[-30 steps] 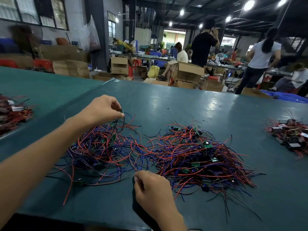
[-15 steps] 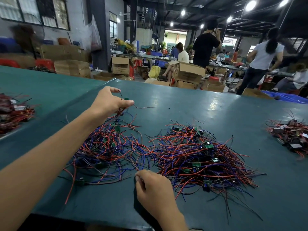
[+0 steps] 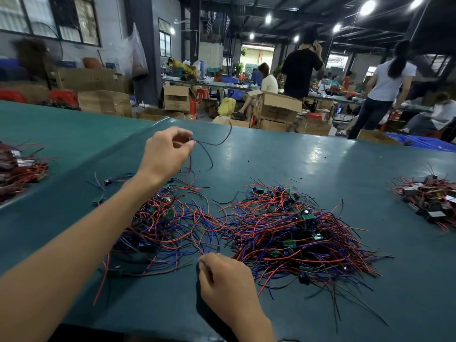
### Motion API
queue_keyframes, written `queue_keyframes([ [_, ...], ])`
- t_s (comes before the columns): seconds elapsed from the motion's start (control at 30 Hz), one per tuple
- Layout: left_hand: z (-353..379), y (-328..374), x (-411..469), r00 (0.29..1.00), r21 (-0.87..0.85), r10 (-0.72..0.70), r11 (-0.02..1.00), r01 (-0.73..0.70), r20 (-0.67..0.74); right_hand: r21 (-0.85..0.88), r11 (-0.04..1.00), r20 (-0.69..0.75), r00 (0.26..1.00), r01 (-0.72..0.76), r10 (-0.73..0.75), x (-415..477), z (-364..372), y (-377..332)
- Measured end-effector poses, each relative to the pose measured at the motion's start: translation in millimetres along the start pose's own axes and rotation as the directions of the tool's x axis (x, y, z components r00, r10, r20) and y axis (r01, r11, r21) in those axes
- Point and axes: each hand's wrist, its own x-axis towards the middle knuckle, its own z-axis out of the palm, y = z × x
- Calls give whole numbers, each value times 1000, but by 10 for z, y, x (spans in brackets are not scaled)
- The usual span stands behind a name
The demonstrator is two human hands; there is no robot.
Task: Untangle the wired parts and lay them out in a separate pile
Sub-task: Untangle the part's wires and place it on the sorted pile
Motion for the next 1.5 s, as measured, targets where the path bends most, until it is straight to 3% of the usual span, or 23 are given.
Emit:
queue_keyframes([
  [0.07,53,34,-26,999,-268,-45,962,46,11,1,1000,3,1000,4,-4,7,0,1],
  [0.1,90,66,-50,991,-458,-109,879,130,72,8,1000,1,1000,7,-7,7,-4,5],
  [0.17,186,117,-110,949,-717,-228,622,314,218,16,1000,-1,1000,8,-8,3,-11,9],
  [0.3,401,55,-278,831,-806,-341,258,533,440,37,999,-25,1000,15,-14,-2,-19,7],
  [0.37,514,-24,-391,769,-771,-330,160,617,547,67,998,-54,998,15,-12,-9,-4,6],
  [0.43,635,-111,-534,716,-703,-307,174,690,627,97,995,-96,995,8,1,-18,10,11],
  [0.53,790,-257,-743,676,-608,-276,299,736,683,170,985,-143,988,-31,56,34,-6,11],
  [0.63,866,-392,-945,659,-579,-263,325,748,705,429,895,-215,948,-124,235,121,-90,23],
  [0.73,886,-498,-1091,633,-600,-242,202,774,735,660,728,-208,886,-185,413,173,-230,33],
  [0.83,882,-532,-1118,624,-637,-228,19,770,747,809,531,-87,842,-253,533,265,-425,80],
  [0.97,879,-501,-1143,658,-670,-234,33,741,716,649,681,68,917,-340,393,393,-520,99],
  [1.07,826,-520,-1157,655,-672,-195,-35,740,730,521,766,40,907,-377,420,433,-513,127],
  [1.17,753,-539,-1169,660,-670,-116,-101,736,742,448,777,68,883,-443,464,466,-569,181],
  [1.23,743,-520,-1179,653,-659,-88,-95,746,752,367,827,10,891,-425,453,473,-618,191],
  [1.37,769,-484,-1188,648,-652,-113,0,758,754,329,894,-283,871,-305,401,531,-689,195],
  [1.5,795,-480,-1213,694,-691,-134,75,719,707,505,851,-381,848,-142,368,609,-698,145],
])
